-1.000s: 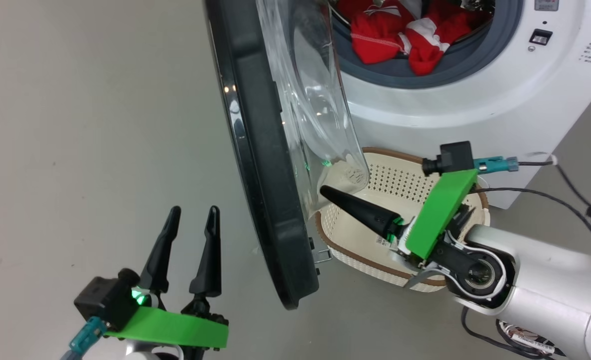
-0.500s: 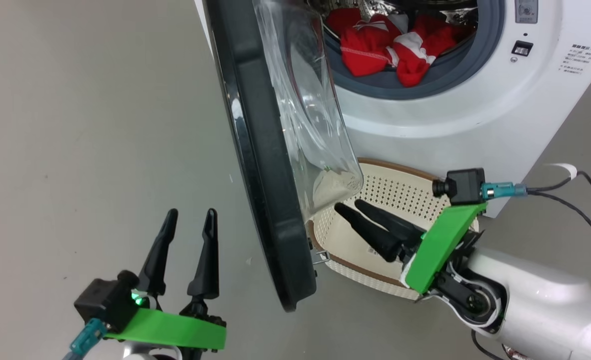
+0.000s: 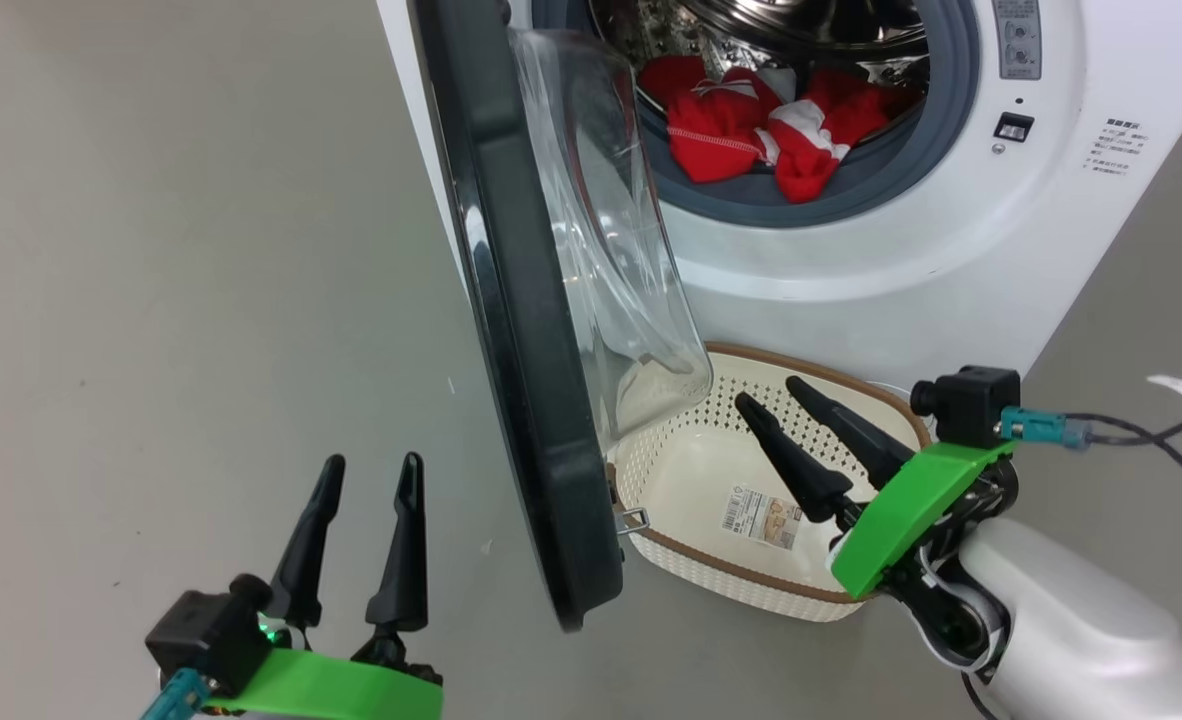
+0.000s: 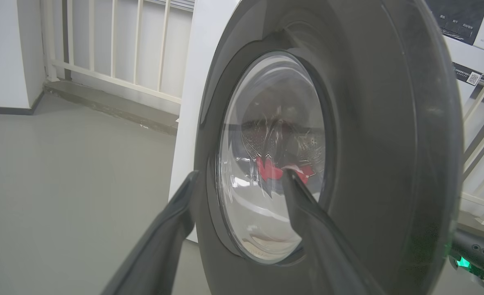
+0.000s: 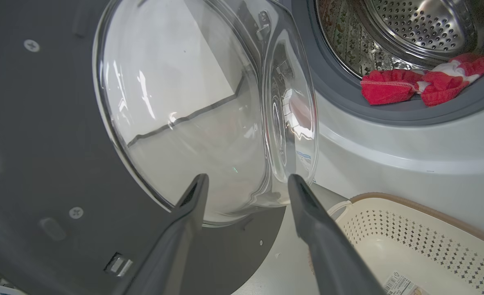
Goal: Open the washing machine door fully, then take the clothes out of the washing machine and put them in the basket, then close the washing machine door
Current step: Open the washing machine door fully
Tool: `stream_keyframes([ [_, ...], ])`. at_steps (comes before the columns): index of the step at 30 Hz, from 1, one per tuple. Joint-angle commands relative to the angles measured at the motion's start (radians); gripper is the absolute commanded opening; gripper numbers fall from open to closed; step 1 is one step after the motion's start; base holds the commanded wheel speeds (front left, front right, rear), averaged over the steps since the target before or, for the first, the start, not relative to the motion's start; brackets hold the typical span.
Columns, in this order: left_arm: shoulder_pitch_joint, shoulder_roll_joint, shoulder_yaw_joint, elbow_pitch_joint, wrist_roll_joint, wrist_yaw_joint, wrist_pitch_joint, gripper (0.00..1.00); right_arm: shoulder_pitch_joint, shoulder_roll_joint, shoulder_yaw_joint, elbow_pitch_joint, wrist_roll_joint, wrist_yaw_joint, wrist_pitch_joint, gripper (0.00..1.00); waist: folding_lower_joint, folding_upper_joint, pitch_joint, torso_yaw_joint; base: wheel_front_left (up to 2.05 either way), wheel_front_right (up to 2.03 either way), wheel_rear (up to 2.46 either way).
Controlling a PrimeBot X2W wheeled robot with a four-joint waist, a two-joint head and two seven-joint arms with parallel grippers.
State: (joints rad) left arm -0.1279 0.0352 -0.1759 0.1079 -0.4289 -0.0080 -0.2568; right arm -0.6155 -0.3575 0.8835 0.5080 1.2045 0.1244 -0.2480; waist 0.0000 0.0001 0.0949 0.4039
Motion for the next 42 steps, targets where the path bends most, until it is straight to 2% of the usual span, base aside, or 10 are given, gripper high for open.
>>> stream_keyframes([
  [1, -0.006, 0.015, 0.036, -0.025, 0.014, 0.006, -0.005, 1.0, 0.039, 0.02, -0.042, -0.01, -0.062, 0.006, -0.014, 1.0, 0.0, -0.0001, -0.005, -0.004, 0.0, 0.0, 0.0],
  [6, 0.0, 0.015, 0.043, -0.036, 0.026, 0.002, -0.005, 1.0, 0.139, 0.094, -0.238, -0.018, -0.286, 0.006, -0.014, 1.0, 0.0, -0.0001, -0.011, -0.006, 0.0, 0.0, 0.0],
  [13, 0.007, 0.015, 0.053, -0.068, 0.035, -0.013, -0.005, 1.0, 0.28, 0.221, -0.512, -0.109, -0.566, 0.006, -0.014, 1.0, 0.0, -0.0001, -0.005, -0.013, 0.0, 0.0, 0.0],
  [17, 0.006, 0.015, 0.058, -0.073, 0.048, -0.01, -0.005, 1.0, 0.335, 0.269, -0.629, -0.175, -0.751, 0.006, -0.014, 1.0, 0.0, -0.0001, -0.003, -0.016, 0.0, 0.0, 0.0],
  [22, 0.003, 0.015, 0.06, -0.076, 0.056, -0.006, -0.005, 1.0, 0.402, 0.302, -0.713, -0.256, -0.895, 0.006, -0.014, 1.0, 0.0, -0.0001, -0.002, -0.016, 0.0, 0.0, 0.0],
  [26, 0.004, 0.015, 0.061, -0.072, 0.057, -0.005, -0.005, 1.0, 0.433, 0.306, -0.722, -0.284, -0.938, 0.006, -0.014, 1.0, 0.0, -0.0001, -0.001, -0.016, 0.0, 0.0, 0.0],
  [30, 0.008, 0.015, 0.058, -0.063, 0.052, -0.002, -0.005, 1.0, 0.459, 0.307, -0.704, -0.312, -0.886, 0.006, -0.014, 1.0, 0.0, -0.0001, 0.002, -0.019, 0.0, 0.0, 0.0],
  [40, 0.0, 0.015, 0.053, -0.049, 0.052, 0.003, -0.005, 1.0, 0.459, 0.307, -0.688, -0.316, -0.885, 0.006, -0.014, 1.0, 0.0, -0.0001, 0.001, -0.017, 0.0, 0.0, 0.0],
  [41, 0.0, 0.015, 0.052, -0.046, 0.054, 0.003, -0.005, 0.92, 0.46, 0.307, -0.688, -0.315, -0.885, 0.006, -0.014, 1.0, 0.0, -0.0001, 0.0, -0.017, 0.0, 0.0, 0.0],
  [42, -0.001, 0.015, 0.051, -0.042, 0.058, 0.002, -0.005, 0.46, 0.461, 0.307, -0.687, -0.312, -0.882, 0.006, -0.014, 1.0, 0.0, -0.0001, 0.0, -0.017, 0.0, 0.0, 0.0],
])
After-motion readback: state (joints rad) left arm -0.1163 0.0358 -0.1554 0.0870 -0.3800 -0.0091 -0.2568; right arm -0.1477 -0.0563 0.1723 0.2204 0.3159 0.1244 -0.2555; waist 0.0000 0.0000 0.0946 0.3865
